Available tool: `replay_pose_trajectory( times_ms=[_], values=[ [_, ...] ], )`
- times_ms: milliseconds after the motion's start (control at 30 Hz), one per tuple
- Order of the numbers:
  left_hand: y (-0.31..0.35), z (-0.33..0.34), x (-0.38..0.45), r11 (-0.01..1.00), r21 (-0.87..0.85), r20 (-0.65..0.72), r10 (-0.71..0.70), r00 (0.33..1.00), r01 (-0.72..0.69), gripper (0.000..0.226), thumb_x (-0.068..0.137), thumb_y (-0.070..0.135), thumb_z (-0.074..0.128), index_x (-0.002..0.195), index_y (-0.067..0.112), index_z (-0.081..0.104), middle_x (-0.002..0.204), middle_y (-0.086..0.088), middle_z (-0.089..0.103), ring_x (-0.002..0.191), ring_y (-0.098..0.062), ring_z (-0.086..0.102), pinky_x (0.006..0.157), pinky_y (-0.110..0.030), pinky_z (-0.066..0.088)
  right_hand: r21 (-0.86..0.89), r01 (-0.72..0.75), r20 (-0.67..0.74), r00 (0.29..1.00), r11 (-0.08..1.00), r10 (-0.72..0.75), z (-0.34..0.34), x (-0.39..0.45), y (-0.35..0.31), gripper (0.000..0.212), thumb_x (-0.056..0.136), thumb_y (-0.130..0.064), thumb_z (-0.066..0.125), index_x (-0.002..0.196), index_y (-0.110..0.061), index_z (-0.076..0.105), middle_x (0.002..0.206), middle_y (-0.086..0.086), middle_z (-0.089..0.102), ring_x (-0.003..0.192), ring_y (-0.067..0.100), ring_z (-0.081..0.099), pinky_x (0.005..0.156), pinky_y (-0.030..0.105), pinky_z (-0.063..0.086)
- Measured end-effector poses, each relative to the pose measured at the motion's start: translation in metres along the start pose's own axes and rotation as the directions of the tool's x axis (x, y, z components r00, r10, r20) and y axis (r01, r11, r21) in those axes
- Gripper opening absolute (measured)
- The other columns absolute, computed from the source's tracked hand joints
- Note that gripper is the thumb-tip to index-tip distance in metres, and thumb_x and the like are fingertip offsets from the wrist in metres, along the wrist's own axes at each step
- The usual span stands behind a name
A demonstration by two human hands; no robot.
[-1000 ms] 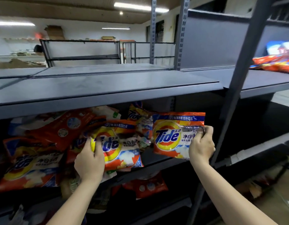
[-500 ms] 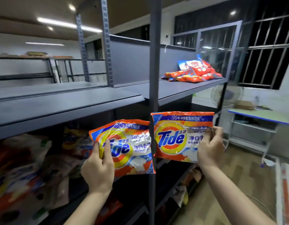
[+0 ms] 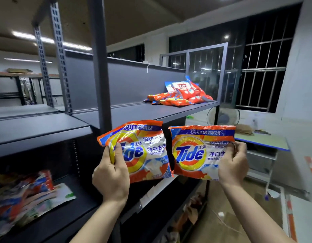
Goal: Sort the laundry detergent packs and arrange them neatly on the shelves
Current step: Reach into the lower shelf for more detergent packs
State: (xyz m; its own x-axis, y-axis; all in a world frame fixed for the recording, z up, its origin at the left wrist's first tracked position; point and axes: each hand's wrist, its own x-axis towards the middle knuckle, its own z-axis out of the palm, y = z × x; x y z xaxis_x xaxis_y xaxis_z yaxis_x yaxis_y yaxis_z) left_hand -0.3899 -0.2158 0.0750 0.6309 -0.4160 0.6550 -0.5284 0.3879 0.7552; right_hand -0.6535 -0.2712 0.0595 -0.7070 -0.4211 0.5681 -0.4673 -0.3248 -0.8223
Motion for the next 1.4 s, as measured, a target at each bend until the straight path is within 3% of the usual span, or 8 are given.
replay_pose_trajectory(
  times_ms=[100, 400, 567, 800, 900, 1000, 1167, 1400],
  values=[
    [0.018, 0.054, -0.004, 0.999, 0.041, -0.053, -0.007, 0.999, 0.009, 0.052, 0.090, 0.052, 0.038, 0.106, 0.014, 0.068, 0.075, -0.008, 0.070, 0.073, -0.035, 0.064, 0.069, -0.034, 0.043, 0.034, 0.021, 0.010, 1.000, 0.999, -0.022, 0.007, 0.048, 0.023, 0.012, 0.100, -0.028, 0.042, 0.088, -0.026, 0.045, 0.069, -0.011, 0.054, 0.059, 0.008, 0.054, 0.052, 0.026, 0.036],
    [0.063, 0.179, 0.027, 0.993, 0.088, -0.196, -0.060, 0.979, 0.078, 0.045, 0.098, 0.047, 0.039, 0.116, 0.013, 0.062, 0.104, -0.018, 0.068, 0.097, -0.042, 0.059, 0.082, -0.042, 0.044, 0.134, 0.005, 0.040, 0.999, 0.991, -0.010, 0.027, 0.167, 0.066, 0.012, 0.099, -0.028, 0.044, 0.087, -0.025, 0.047, 0.078, -0.003, 0.059, 0.073, 0.026, 0.061, 0.064, 0.041, 0.049],
    [0.079, 0.231, 0.061, 0.990, 0.113, -0.262, -0.049, 0.964, 0.082, 0.046, 0.096, 0.051, 0.039, 0.118, 0.017, 0.061, 0.108, -0.018, 0.066, 0.098, -0.043, 0.057, 0.081, -0.041, 0.043, 0.159, 0.033, 0.043, 0.998, 0.987, -0.040, 0.046, 0.212, 0.089, 0.010, 0.097, -0.018, 0.047, 0.091, -0.013, 0.053, 0.083, 0.004, 0.059, 0.070, 0.020, 0.051, 0.062, 0.030, 0.033],
    [0.079, 0.317, 0.104, 0.995, 0.089, -0.342, -0.010, 0.940, 0.043, 0.043, 0.096, 0.050, 0.036, 0.099, 0.017, 0.064, 0.103, -0.009, 0.069, 0.094, -0.036, 0.060, 0.072, -0.035, 0.039, 0.250, 0.033, 0.060, 0.997, 0.968, -0.049, 0.101, 0.268, 0.122, 0.014, 0.098, -0.021, 0.046, 0.091, -0.012, 0.054, 0.075, -0.004, 0.059, 0.060, -0.002, 0.053, 0.051, 0.017, 0.037],
    [0.066, 0.363, 0.121, 0.993, 0.095, -0.346, -0.034, 0.937, 0.071, 0.043, 0.096, 0.049, 0.035, 0.099, 0.018, 0.063, 0.103, -0.008, 0.069, 0.096, -0.035, 0.060, 0.070, -0.033, 0.034, 0.284, 0.054, 0.042, 0.997, 0.957, -0.068, 0.132, 0.298, 0.136, 0.013, 0.097, -0.018, 0.047, 0.087, -0.014, 0.054, 0.071, -0.012, 0.055, 0.059, -0.012, 0.051, 0.048, 0.007, 0.035],
    [0.053, 0.413, 0.140, 0.990, 0.092, -0.329, -0.075, 0.941, 0.111, 0.043, 0.097, 0.049, 0.034, 0.101, 0.017, 0.063, 0.105, -0.009, 0.068, 0.097, -0.035, 0.060, 0.072, -0.035, 0.037, 0.304, 0.053, 0.054, 0.996, 0.951, -0.073, 0.163, 0.333, 0.149, 0.014, 0.098, -0.021, 0.046, 0.087, -0.015, 0.054, 0.072, -0.009, 0.058, 0.060, -0.004, 0.055, 0.049, 0.015, 0.038],
    [0.030, 0.493, 0.173, 0.968, 0.153, -0.216, -0.166, 0.962, 0.201, 0.042, 0.097, 0.047, 0.033, 0.121, 0.023, 0.058, 0.123, -0.010, 0.061, 0.111, -0.038, 0.054, 0.090, -0.043, 0.041, 0.349, 0.057, 0.039, 0.996, 0.936, -0.075, 0.208, 0.382, 0.166, 0.014, 0.098, -0.018, 0.047, 0.087, -0.011, 0.053, 0.070, -0.011, 0.056, 0.056, -0.015, 0.052, 0.046, 0.004, 0.035],
    [-0.007, 0.572, 0.217, 0.942, 0.170, -0.175, -0.259, 0.950, 0.288, 0.045, 0.099, 0.041, 0.031, 0.136, 0.019, 0.047, 0.134, -0.014, 0.053, 0.120, -0.039, 0.048, 0.099, -0.043, 0.036, 0.439, 0.051, 0.070, 0.993, 0.897, -0.091, 0.277, 0.435, 0.188, 0.015, 0.097, -0.017, 0.048, 0.083, -0.017, 0.052, 0.069, -0.009, 0.054, 0.055, -0.013, 0.052, 0.048, 0.004, 0.036]
  ],
)
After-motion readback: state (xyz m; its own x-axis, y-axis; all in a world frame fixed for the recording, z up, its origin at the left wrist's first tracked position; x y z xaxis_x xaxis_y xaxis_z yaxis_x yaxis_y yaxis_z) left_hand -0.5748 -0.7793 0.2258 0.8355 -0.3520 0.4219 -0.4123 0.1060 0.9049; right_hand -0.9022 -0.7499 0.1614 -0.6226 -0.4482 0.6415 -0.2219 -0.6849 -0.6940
